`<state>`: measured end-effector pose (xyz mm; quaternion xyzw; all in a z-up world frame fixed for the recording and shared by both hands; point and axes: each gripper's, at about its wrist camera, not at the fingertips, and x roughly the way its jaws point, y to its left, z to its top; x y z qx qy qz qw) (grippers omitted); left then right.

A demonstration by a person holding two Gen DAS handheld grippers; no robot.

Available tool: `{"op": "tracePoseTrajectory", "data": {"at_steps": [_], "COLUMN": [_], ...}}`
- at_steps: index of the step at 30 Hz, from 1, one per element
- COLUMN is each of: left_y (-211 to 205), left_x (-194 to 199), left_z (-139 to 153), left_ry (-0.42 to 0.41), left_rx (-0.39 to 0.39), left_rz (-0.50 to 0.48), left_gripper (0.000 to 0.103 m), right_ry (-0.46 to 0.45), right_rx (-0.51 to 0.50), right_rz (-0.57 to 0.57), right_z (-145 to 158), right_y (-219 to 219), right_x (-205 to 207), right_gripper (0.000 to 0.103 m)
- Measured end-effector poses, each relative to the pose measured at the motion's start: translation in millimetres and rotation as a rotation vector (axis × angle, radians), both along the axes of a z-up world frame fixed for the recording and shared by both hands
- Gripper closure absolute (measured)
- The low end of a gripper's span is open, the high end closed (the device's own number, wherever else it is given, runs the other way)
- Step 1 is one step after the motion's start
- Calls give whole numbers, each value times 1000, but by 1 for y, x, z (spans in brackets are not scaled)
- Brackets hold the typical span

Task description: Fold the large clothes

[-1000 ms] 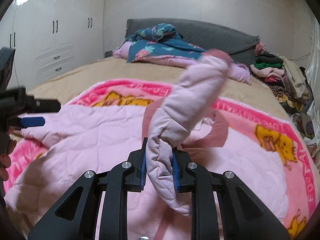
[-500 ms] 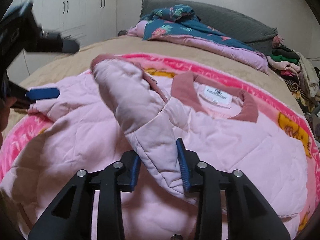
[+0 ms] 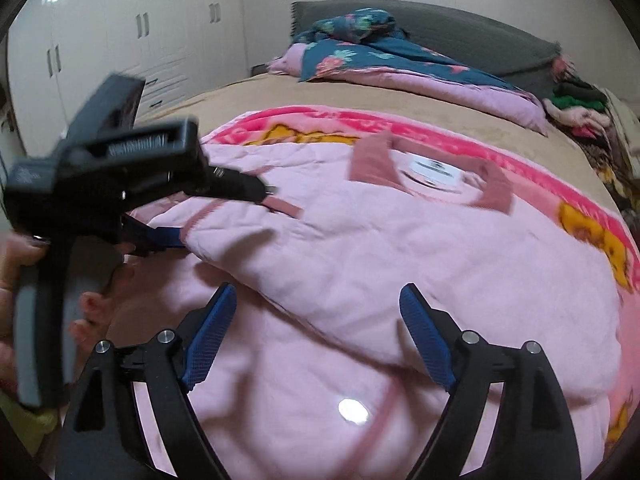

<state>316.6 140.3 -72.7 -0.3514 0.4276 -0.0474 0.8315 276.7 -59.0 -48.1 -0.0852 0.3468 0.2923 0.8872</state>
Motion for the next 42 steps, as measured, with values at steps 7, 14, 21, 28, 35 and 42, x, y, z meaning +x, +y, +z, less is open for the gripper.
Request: {"op": "tracePoseTrajectory", "data": {"at_steps": [7,14,21,28,35,42], "left_y": [-40,-28,-29,-34,-36,-38], "left_x": [1,-11,-10,-10,-16,-27], "left_z": [1,23,11,5,8,21], "left_ry": [-24,-97,-47,-18,-13,-38], "left_rx": [245,333,348,385,413,395], "left_rz": [-99,-60,-73,-97,-105,-112], "left_gripper": [65,76,72,63,54,36], "right_ry": [25,39,116,198,180,155], "right_rx": [62,118,51,-26,-24,-31], "right_rz": [-226,-454,-478,-506,-521,-549], "right_z": [3,6,-13,-50,-56,-43], "right_y": [-85,-155,-157,-172,-172,-167], "right_x": [3,33,78,94,90,70], "right_gripper": [20,18,18,13,12,6]}}
